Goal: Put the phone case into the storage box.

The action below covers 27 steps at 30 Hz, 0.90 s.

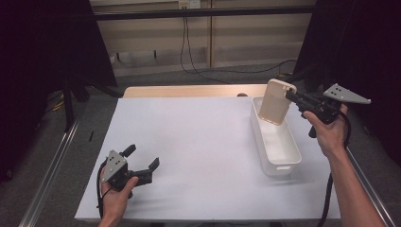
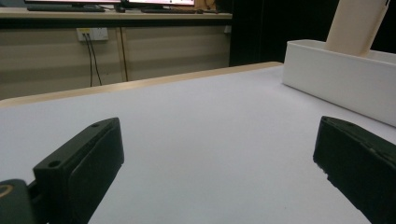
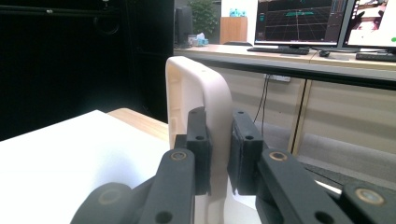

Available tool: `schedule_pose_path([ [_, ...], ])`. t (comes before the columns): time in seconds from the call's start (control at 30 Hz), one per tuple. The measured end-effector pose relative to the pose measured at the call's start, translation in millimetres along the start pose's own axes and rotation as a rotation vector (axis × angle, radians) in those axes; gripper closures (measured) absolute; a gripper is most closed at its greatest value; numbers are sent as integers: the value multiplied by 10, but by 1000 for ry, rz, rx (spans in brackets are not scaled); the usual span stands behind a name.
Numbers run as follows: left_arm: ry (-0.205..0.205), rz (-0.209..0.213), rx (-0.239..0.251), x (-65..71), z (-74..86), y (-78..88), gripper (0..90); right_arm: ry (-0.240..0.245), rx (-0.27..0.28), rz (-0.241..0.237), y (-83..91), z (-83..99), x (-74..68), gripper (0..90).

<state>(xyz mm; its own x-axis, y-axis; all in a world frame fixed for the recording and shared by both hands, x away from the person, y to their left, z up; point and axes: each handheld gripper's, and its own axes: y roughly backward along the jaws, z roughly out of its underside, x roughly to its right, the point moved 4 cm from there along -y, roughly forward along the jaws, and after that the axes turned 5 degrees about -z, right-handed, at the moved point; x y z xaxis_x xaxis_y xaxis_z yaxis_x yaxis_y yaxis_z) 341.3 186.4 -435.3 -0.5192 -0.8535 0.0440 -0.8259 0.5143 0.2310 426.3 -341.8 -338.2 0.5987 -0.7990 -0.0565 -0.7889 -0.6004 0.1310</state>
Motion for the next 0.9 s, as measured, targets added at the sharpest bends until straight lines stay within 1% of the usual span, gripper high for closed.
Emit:
schedule_pose_path([
  [0.13,-3,-5,0,-3,1,-3,20,9,-15,-5,-37,38,28,809],
  [0.23,-7,-9,-2,-13,1,3,20,7,-14,-4,-68,72,53,810],
  [0.27,1,-14,-1,-15,3,5,20,6,-13,-5,-76,77,58,809],
  [0.33,-1,-11,-7,-27,9,5,20,2,-10,-7,-99,84,68,809],
  [0.37,3,-13,-5,-34,10,2,20,7,-11,-10,-115,93,80,809],
  [0.47,6,-20,-1,-46,6,2,20,0,-14,-6,-145,119,102,809],
  [0.57,-1,-18,-3,-60,10,3,20,0,-14,-7,-177,147,126,809],
  [0.63,3,-27,-5,-67,14,2,21,-2,-15,-7,-195,155,134,810],
  [0.7,-2,-30,-6,-83,14,4,21,3,-18,-7,-223,155,137,810],
  [0.73,6,-31,-3,-84,13,2,21,1,-21,-4,-232,154,142,810],
  [0.9,9,-38,-7,-99,25,-2,22,8,-29,2,-287,175,203,810],
])
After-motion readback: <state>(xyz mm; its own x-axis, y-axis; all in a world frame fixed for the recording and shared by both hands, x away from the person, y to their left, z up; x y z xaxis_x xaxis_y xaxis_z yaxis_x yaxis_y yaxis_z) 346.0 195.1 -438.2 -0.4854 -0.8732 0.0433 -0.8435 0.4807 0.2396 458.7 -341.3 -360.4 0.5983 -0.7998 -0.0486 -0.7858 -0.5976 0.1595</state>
